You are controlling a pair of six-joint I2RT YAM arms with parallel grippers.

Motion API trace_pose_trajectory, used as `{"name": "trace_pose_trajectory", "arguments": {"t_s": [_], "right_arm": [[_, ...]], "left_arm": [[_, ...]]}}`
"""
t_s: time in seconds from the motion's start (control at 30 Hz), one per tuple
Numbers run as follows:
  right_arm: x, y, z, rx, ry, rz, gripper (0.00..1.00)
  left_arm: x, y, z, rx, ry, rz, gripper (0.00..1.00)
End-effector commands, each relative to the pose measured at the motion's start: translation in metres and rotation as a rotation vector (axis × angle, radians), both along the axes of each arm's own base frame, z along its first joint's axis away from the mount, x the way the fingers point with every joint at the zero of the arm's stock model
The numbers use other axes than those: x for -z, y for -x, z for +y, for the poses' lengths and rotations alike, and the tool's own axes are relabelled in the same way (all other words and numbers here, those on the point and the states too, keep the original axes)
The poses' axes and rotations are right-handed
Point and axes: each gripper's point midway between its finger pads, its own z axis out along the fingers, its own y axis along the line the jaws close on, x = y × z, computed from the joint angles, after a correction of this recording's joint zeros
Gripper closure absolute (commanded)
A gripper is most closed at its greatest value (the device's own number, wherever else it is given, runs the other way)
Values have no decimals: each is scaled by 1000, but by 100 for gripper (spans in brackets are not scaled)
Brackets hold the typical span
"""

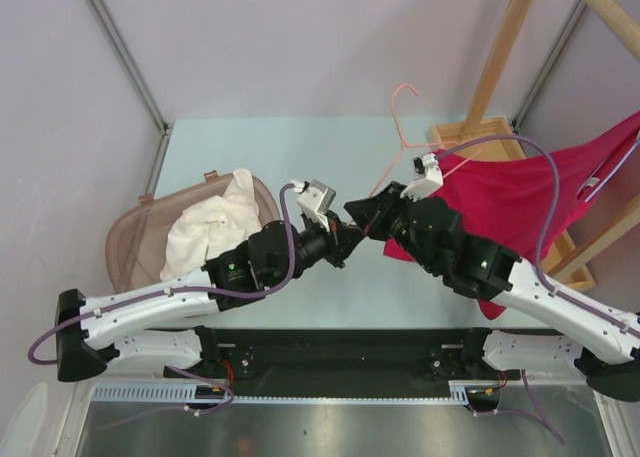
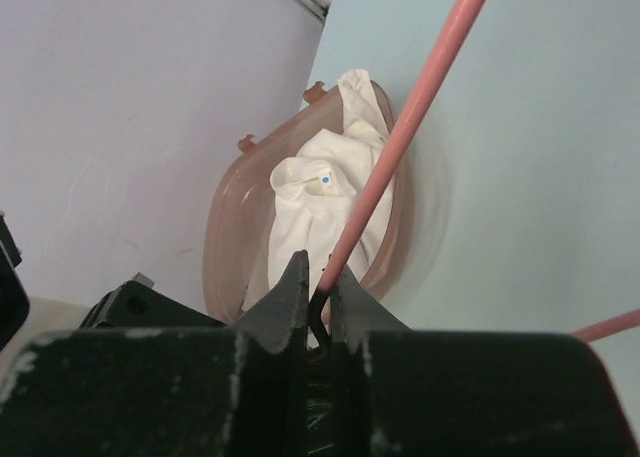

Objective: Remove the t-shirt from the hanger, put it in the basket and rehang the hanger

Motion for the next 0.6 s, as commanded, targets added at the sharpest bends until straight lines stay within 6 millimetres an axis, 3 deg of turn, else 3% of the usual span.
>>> {"name": "trace_pose_trajectory", "arguments": {"t_s": [0.0,0.1,0.13,0.2,0.4,0.5,0.57], "right_arm": [[-5,-5,10,23,67,-18,100],[-6,-14,18,18,113,-43,100],[-7,-19,19,23,125,-49,100],[-9,-28,22,14,150,-73,100],[-24,-69,17,4,117,-138,100],[-24,-94,13,17,125,-148,100],[-34,-108,9,38,119,-169,100]], "left_arm": [[-6,-9,14,-67,14,-35,94],[-4,-8,25,-84,12,-56,58],[-5,-9,28,-90,12,-62,39],[-6,-7,42,-103,4,-91,23],[1,-2,91,-169,-50,-140,11],[3,5,101,-152,-61,-156,9],[-2,10,108,-139,-42,-165,9]]}}
